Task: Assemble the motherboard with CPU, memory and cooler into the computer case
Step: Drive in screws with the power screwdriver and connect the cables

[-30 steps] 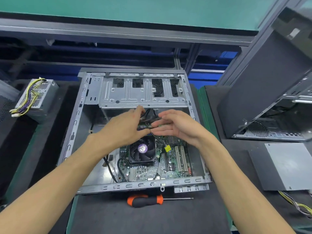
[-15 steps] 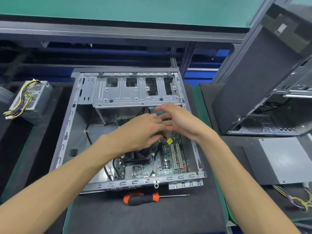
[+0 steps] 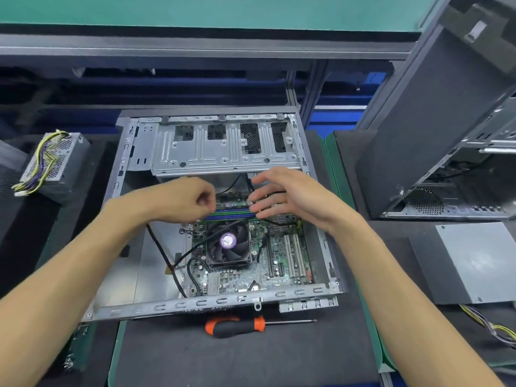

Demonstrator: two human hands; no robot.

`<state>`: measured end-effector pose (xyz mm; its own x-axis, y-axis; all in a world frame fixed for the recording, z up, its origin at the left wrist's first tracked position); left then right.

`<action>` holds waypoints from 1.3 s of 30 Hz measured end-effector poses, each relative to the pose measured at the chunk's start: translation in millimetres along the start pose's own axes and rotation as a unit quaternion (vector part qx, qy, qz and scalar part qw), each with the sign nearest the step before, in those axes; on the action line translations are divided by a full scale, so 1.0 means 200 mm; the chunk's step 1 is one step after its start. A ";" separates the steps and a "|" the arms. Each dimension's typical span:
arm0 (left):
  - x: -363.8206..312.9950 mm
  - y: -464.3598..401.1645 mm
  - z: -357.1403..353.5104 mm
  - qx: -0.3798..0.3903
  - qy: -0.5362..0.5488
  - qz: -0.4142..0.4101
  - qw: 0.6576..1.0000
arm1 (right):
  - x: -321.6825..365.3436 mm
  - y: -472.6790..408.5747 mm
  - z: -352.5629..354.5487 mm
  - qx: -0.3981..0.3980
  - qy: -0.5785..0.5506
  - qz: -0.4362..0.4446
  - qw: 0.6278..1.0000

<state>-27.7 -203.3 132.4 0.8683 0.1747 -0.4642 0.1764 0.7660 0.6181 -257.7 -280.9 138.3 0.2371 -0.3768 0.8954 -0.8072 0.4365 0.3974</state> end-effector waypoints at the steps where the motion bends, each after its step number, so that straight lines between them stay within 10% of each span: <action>1: 0.04 0.00 -0.01 0.038 -0.006 0.040 0.998 | 0.00 -0.01 0.00 0.002 0.005 0.000 1.000; 7: 0.11 -0.02 -0.14 0.114 -0.020 0.091 0.989 | -0.02 -0.11 -0.01 -0.075 0.132 -0.015 0.988; 11: 0.14 -0.02 -0.13 0.055 -0.071 0.081 0.993 | -0.09 -0.17 -0.02 -0.056 0.455 -0.134 0.878; 15: 0.13 0.01 -0.10 -0.016 -0.088 0.033 0.995 | -0.16 -0.19 -0.03 0.011 0.499 -0.237 0.833; 23: 0.04 0.08 -0.03 -0.004 0.204 -0.061 0.977 | -0.10 -0.18 -0.06 -0.021 0.411 -0.135 0.901; 31: -0.05 0.04 -0.04 -0.118 0.210 -0.061 0.969 | -0.03 -0.11 -0.12 -0.028 0.145 -0.062 0.987; 35: -0.15 0.02 -0.09 -0.048 0.332 -0.081 0.939 | -0.03 -0.11 -0.14 -0.038 0.033 -0.022 0.998; 39: -0.22 -0.01 -0.12 -0.148 0.244 -0.106 0.953 | -0.02 -0.09 -0.13 -0.030 -0.097 0.026 0.994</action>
<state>-76.9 -197.9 135.7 0.4965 0.2071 -0.8430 0.1229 0.9446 0.3044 -229.9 -266.8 133.3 0.0816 -0.5007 0.8617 -0.7808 0.5052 0.3675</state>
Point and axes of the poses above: each hand's wrist, its own y-axis away from the middle knuckle, its own z-axis out of the back of the hand, x = y × z, the point moved 1 cm from there along -y, towards the middle knuckle, and after that the axes turned 11 degrees about x, right-handed, at the moved point
